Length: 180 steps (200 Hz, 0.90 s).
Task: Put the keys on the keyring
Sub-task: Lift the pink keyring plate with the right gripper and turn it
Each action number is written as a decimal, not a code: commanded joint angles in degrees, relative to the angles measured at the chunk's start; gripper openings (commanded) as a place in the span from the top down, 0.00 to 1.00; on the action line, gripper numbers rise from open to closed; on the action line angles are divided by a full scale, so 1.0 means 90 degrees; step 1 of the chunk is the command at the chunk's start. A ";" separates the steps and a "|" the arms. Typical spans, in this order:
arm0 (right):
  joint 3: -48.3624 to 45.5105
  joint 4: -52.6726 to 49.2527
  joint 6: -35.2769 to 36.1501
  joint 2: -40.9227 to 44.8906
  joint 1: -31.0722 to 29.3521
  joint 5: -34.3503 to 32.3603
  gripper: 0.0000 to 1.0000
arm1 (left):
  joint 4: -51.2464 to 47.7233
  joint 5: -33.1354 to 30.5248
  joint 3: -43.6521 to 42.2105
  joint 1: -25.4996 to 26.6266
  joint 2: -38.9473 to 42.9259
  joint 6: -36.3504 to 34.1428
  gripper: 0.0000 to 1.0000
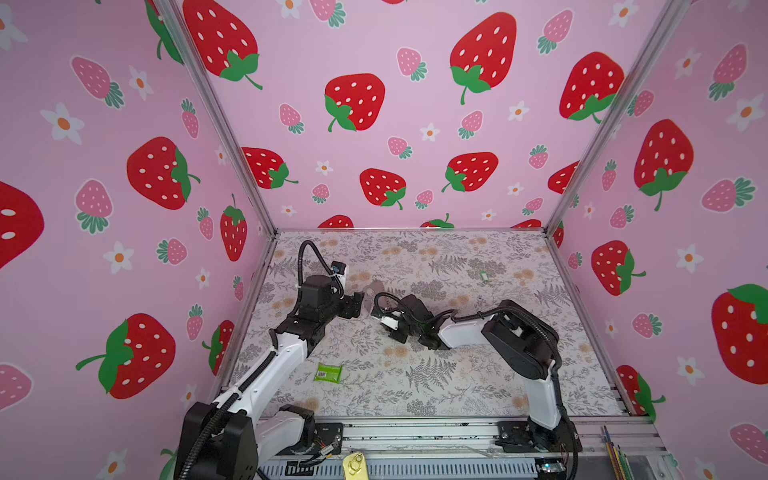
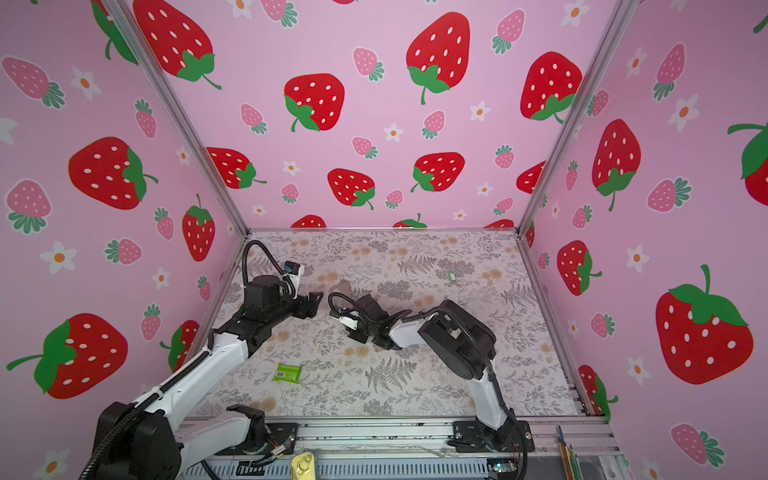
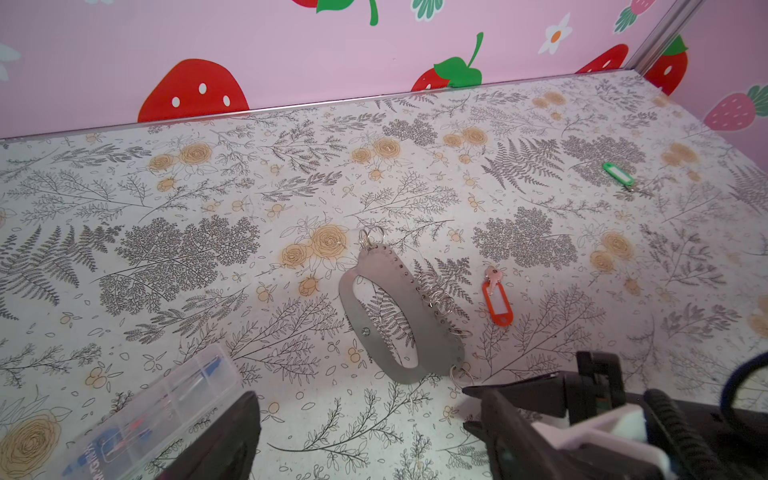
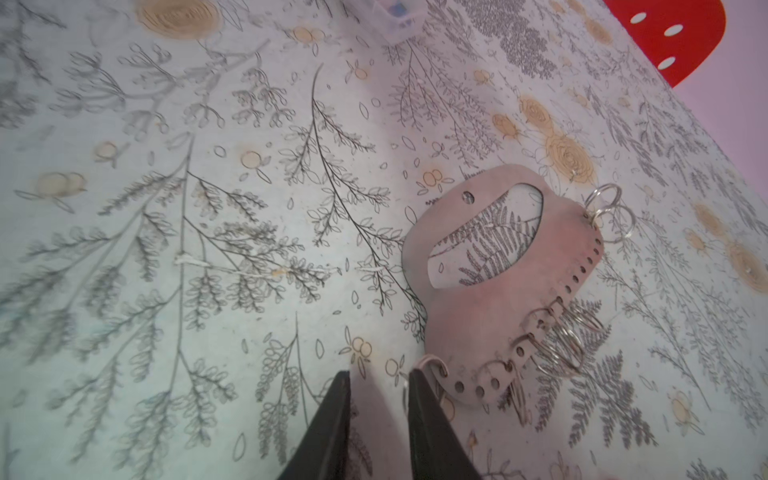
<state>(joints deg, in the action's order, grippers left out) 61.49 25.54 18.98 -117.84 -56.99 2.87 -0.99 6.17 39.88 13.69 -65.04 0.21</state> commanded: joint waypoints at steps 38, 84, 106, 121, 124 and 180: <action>0.0155 -0.0073 0.0282 -0.0189 -0.0093 -0.1051 0.75 | 0.0140 -0.0053 0.0004 0.0023 0.0069 -0.0072 0.15; 0.0189 -0.0084 0.0350 -0.0276 -0.0126 -0.1118 0.80 | 0.0147 -0.0032 0.0022 0.0031 0.0058 -0.0072 0.15; 0.0179 -0.0103 0.0447 -0.0276 -0.0133 -0.1129 0.86 | 0.0140 -0.0026 0.0020 0.0031 0.0069 -0.0072 0.15; 0.0136 -0.0083 0.0523 -0.0244 -0.0142 -0.1152 0.89 | 0.0135 -0.0040 0.0009 0.0030 0.0086 -0.0086 0.15; 0.0126 -0.0084 0.0538 -0.0242 -0.0156 -0.1142 0.90 | 0.0134 -0.0033 0.0016 0.0026 0.0082 -0.0092 0.15; -0.0302 0.0364 0.0830 0.0046 -0.0154 -0.0972 0.99 | 0.0154 -0.0088 0.0003 0.0031 0.0104 -0.0111 0.16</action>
<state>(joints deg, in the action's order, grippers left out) 61.78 26.68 24.23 -118.98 -58.00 -6.83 -0.84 6.00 39.88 13.78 -65.04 -0.05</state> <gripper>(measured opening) 0.045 0.845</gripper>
